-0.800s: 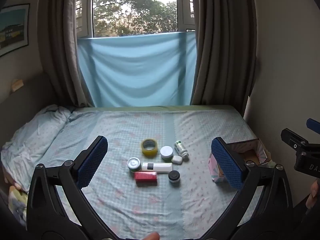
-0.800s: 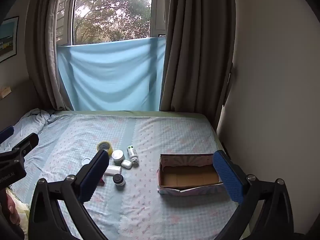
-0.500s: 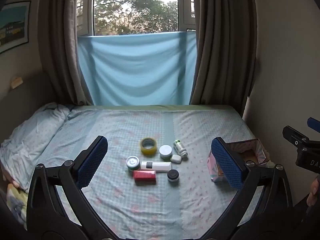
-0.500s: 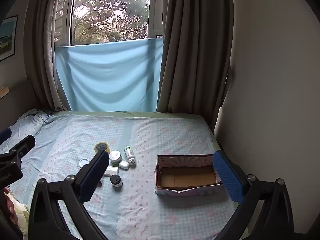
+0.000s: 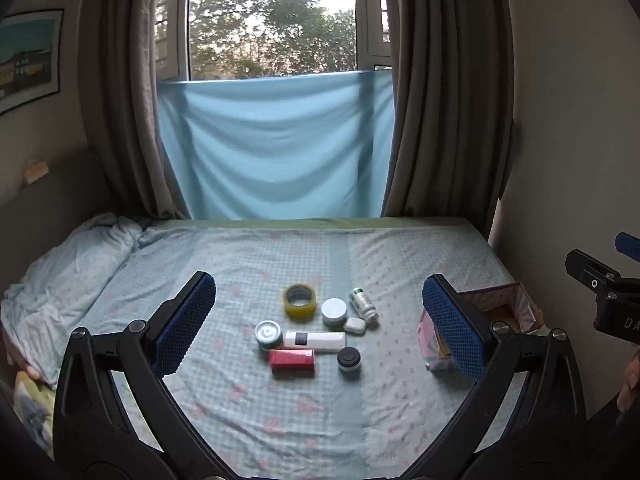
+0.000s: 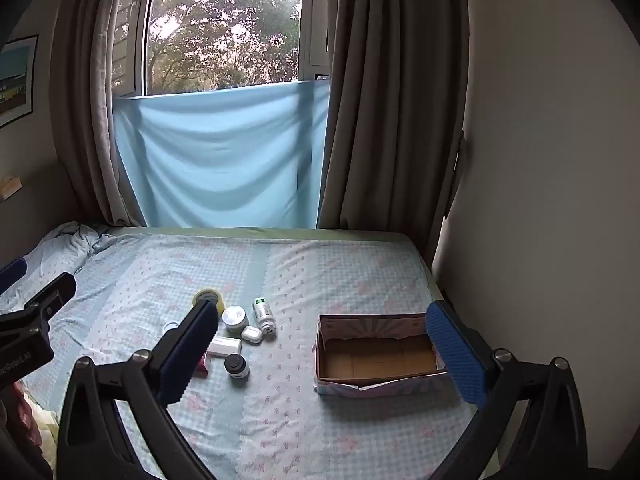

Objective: Organize rigid objects

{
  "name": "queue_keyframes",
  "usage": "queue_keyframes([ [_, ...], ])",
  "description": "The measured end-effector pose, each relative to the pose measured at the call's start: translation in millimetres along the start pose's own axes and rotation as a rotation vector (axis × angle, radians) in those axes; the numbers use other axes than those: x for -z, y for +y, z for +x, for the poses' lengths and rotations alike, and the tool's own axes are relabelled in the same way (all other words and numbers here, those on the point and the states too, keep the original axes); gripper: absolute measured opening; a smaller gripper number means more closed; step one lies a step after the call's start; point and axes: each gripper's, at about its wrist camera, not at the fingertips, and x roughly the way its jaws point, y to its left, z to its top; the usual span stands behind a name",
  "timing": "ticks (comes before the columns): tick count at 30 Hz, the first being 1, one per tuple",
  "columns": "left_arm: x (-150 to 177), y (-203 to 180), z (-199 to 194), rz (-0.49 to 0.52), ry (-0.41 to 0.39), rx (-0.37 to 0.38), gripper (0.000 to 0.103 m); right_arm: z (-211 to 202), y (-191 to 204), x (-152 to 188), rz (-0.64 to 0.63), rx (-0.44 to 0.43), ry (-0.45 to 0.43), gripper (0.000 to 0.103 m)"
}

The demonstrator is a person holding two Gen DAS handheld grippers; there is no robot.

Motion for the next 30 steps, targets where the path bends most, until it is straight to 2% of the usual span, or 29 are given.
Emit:
queue_keyframes([
  [30, -3.5, -5.5, 1.5, 0.026, -0.014, 0.009, 0.103, 9.1, -2.8, -4.3, 0.012, -0.008, -0.015, 0.103],
])
